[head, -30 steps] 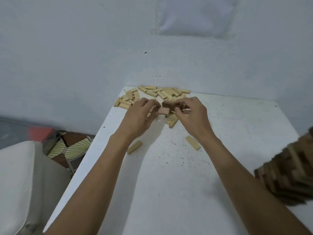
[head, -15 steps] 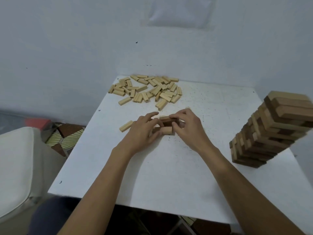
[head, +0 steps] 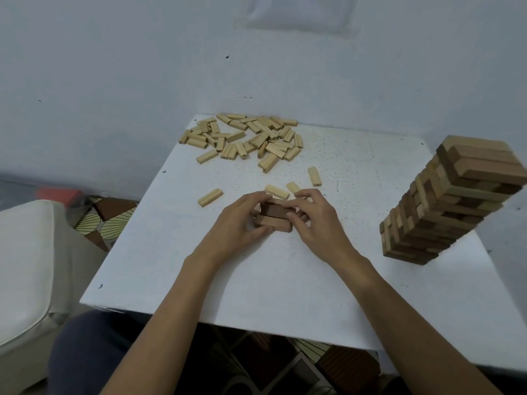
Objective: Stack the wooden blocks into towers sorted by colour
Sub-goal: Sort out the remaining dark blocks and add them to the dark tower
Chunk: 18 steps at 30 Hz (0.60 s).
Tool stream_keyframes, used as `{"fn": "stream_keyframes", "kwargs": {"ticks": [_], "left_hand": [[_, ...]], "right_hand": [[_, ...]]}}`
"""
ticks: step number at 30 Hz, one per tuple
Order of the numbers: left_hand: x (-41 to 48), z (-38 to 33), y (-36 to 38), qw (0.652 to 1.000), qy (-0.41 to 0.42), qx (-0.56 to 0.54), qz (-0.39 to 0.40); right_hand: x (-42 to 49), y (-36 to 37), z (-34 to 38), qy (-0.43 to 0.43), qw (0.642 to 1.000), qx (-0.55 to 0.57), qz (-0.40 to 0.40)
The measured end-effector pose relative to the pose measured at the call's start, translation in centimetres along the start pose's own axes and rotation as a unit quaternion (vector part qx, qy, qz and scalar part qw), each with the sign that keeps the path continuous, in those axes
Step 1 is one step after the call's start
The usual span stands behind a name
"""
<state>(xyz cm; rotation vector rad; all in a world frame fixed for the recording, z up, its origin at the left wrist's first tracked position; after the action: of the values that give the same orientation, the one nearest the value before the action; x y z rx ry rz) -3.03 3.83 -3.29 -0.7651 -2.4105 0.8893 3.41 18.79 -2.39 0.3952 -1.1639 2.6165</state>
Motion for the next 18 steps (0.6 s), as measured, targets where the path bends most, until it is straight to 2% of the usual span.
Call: {"fn": "stream_keyframes", "kwargs": {"ticks": [8, 18], "left_hand": [[0.37, 0.32, 0.33, 0.996, -0.006, 0.087, 0.014], [-0.37, 0.59, 0.25, 0.994, -0.032, 0.1, 0.024]], "right_hand": [[-0.46, 0.34, 0.38, 0.0, 1.0, -0.01, 0.028], [-0.8, 0.76, 0.28, 0.008, 0.993, -0.066, 0.099]]}}
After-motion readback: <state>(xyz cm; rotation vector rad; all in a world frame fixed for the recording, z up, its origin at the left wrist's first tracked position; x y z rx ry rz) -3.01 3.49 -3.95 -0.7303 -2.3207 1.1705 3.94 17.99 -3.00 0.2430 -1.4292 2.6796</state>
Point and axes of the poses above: each hand's wrist, its own x-axis towards the middle knuckle, its own y-axis out of the palm, z = x × y, the point moved 8 cm from there along x, towards the middle knuckle, and after that the axes turned 1 degree about -y, right-handed, at the moved point
